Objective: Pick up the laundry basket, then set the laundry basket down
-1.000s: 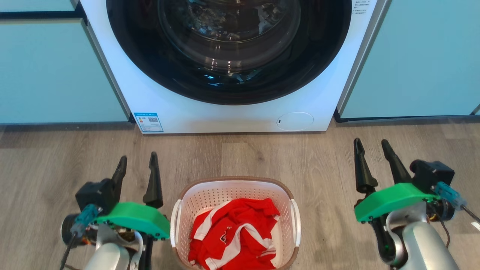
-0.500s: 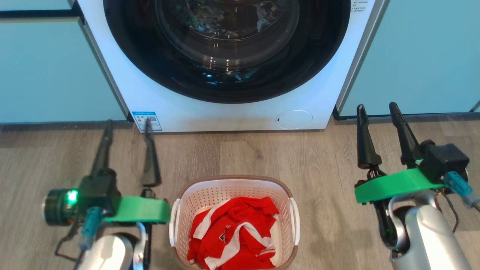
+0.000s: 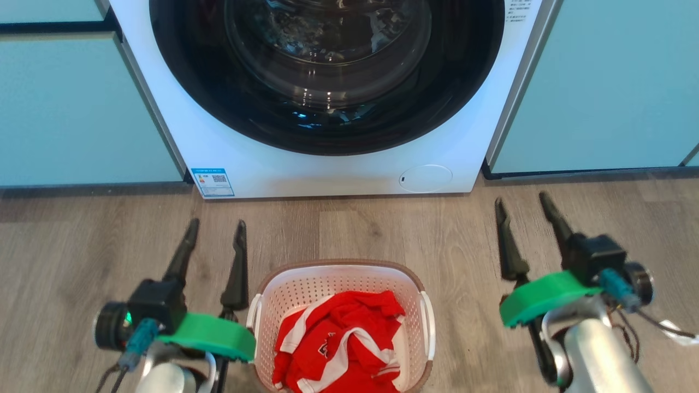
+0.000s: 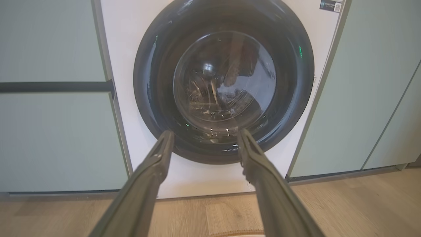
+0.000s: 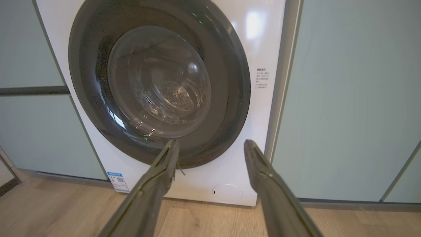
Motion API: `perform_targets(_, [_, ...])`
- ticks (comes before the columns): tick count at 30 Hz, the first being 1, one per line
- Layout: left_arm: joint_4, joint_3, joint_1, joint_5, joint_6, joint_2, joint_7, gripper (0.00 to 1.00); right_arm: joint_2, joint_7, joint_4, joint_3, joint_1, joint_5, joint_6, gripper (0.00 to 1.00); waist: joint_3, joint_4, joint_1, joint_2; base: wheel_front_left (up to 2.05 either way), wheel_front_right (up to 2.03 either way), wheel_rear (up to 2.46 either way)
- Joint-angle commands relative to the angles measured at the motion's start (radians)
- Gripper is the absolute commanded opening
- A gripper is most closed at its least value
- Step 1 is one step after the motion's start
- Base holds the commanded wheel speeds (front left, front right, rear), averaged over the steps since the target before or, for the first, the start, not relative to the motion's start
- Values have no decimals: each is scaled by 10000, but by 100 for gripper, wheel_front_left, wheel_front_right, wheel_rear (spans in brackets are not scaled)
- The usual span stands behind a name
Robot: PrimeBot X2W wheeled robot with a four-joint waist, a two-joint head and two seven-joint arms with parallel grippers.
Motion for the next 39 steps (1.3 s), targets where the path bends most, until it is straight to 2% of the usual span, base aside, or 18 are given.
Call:
perform_targets(1, [80,560,-215,330,-397,-230,-187,100,-82,-194,70,300,-87,-380,71,100,-27,6,0,0,0,0,0])
perform_targets(5, [857,1127,-96,283,-1144,-597,-214,100,-83,-222,781,283,-74,-390,71,100,-61,-7,0,0,0,0,0])
perform_targets(14, [1479,1663,31,660,-1746,-842,-214,100,-83,-222,1303,316,-143,-343,71,100,-84,-95,0,0,0,0,0])
perform_targets(33, [1645,1670,-27,375,-1843,-876,-214,100,-83,-222,1461,322,-205,-420,71,100,-44,-92,0,0,0,0,0])
perform_targets(39, [2269,1597,-60,483,-1830,-876,-214,100,-83,-222,2449,452,-326,-355,71,100,101,-143,0,0,0,0,0])
